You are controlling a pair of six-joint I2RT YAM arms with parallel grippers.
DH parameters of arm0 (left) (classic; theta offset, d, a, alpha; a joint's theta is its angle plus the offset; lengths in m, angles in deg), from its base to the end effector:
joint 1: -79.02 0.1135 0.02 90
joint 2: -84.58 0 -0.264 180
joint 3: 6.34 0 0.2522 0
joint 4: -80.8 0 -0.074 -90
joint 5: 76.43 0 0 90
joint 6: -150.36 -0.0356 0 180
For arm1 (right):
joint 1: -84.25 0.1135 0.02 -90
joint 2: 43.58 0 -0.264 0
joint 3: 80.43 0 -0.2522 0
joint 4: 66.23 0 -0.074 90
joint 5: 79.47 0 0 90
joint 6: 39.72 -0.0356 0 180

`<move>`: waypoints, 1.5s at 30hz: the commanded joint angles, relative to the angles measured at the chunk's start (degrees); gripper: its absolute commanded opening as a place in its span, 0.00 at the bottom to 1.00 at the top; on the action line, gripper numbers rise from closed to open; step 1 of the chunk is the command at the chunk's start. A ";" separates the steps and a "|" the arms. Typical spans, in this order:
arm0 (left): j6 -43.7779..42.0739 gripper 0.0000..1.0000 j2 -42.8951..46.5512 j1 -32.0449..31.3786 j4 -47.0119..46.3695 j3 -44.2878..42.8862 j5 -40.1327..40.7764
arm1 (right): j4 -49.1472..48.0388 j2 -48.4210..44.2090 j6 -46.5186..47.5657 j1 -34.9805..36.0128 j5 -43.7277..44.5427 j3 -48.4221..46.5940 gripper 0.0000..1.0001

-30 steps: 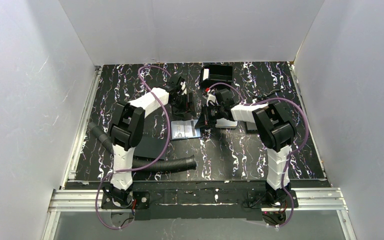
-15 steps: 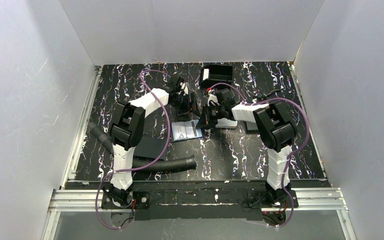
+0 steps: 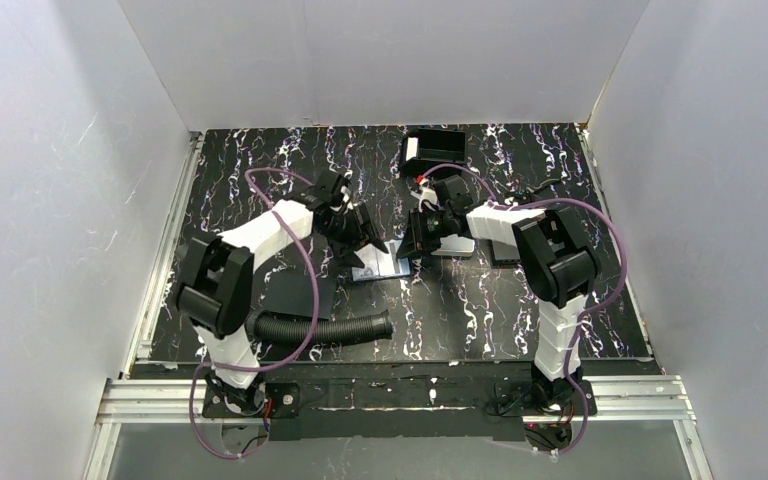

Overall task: Put the credit cards into the card holder
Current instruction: Insert the credit card into the card holder.

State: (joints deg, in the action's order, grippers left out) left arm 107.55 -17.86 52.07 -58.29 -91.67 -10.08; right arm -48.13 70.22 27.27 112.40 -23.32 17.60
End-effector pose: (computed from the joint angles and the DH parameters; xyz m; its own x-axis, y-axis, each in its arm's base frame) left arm 0.3272 -0.1824 0.2067 -0.9573 -0.2671 -0.1103 -0.1439 0.7715 -0.6198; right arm 0.3499 0.2097 0.1428 -0.8978 -0.1122 -0.4259 -0.3879 0.6594 0.6440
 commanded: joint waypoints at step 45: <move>6.89 0.57 -6.20 -6.45 -7.32 7.31 16.98 | 6.92 -3.23 4.53 -0.40 4.86 -2.89 0.28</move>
State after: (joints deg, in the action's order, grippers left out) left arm 118.84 -22.22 45.97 -74.69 -85.76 1.72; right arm -46.20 69.66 28.07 112.37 -22.04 16.92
